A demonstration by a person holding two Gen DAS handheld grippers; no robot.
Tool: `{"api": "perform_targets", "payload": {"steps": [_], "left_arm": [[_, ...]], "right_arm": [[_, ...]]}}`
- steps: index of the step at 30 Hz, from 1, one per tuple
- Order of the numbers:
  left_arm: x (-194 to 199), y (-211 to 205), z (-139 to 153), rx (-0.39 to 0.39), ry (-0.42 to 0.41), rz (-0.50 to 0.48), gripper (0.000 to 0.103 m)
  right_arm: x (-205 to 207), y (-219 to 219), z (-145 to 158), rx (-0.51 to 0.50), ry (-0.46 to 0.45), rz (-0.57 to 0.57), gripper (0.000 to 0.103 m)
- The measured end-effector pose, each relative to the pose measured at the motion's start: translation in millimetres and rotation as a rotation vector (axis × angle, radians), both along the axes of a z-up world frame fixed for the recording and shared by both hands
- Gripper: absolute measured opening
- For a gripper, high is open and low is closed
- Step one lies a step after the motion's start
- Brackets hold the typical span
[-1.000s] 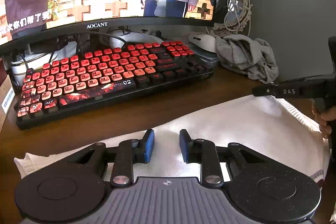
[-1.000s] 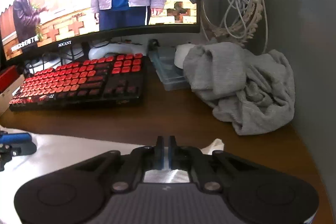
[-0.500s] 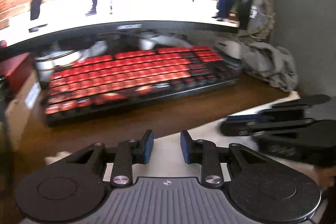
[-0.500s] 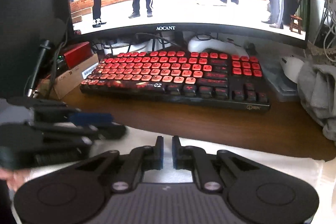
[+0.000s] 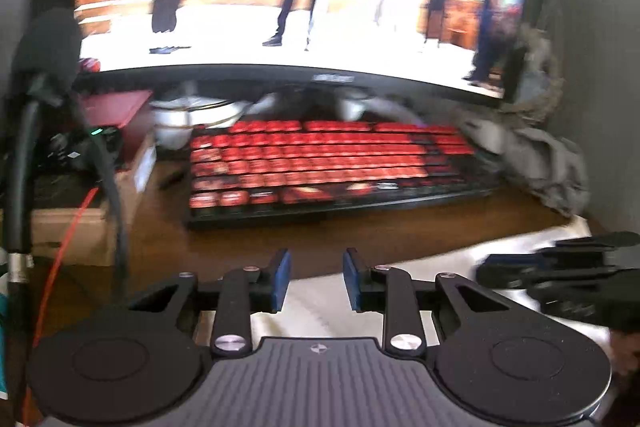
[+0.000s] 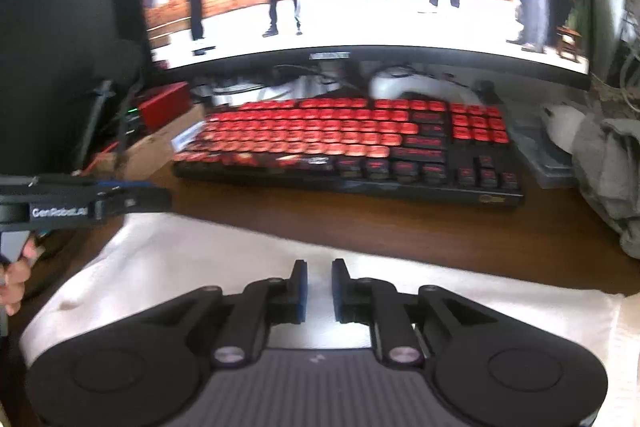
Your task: Fold clothes
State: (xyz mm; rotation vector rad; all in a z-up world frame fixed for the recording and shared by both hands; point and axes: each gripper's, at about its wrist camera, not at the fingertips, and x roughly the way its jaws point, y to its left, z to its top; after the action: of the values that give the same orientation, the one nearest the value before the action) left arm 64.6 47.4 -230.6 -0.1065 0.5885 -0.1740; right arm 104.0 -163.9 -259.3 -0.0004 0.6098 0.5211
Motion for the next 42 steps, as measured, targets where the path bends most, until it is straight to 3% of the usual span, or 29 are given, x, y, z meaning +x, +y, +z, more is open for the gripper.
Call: {"api": "perform_targets", "payload": {"steps": [6, 12, 16, 20, 25, 31, 36, 42], "left_arm": [[-10, -44, -9, 0.035, 0.031, -0.146, 0.028], [-15, -62, -20, 0.112, 0.020, -0.159, 0.030], [-29, -66, -21, 0.169, 0.005, -0.161, 0.030], [-46, -70, -20, 0.205, -0.005, -0.160, 0.033], [-68, -69, -22, 0.182, -0.001, -0.142, 0.033], [-66, -65, -5, 0.053, -0.023, -0.165, 0.033], [-35, -93, -1, 0.067, -0.045, -0.263, 0.033], [-28, -113, -20, 0.128, 0.002, -0.309, 0.033]], "right_arm": [[-34, 14, 1, -0.042, -0.024, 0.083, 0.013], [-70, 7, -7, -0.059, -0.019, 0.132, 0.013], [-74, -7, 1, -0.025, -0.018, 0.116, 0.012], [-53, -20, 10, -0.040, -0.066, 0.019, 0.013], [-20, -28, -2, -0.130, -0.059, -0.090, 0.014], [-64, -40, -9, -0.117, -0.045, -0.053, 0.016], [-114, -52, -12, -0.086, -0.028, -0.073, 0.016], [-96, -63, 3, -0.065, -0.064, -0.123, 0.016]]}}
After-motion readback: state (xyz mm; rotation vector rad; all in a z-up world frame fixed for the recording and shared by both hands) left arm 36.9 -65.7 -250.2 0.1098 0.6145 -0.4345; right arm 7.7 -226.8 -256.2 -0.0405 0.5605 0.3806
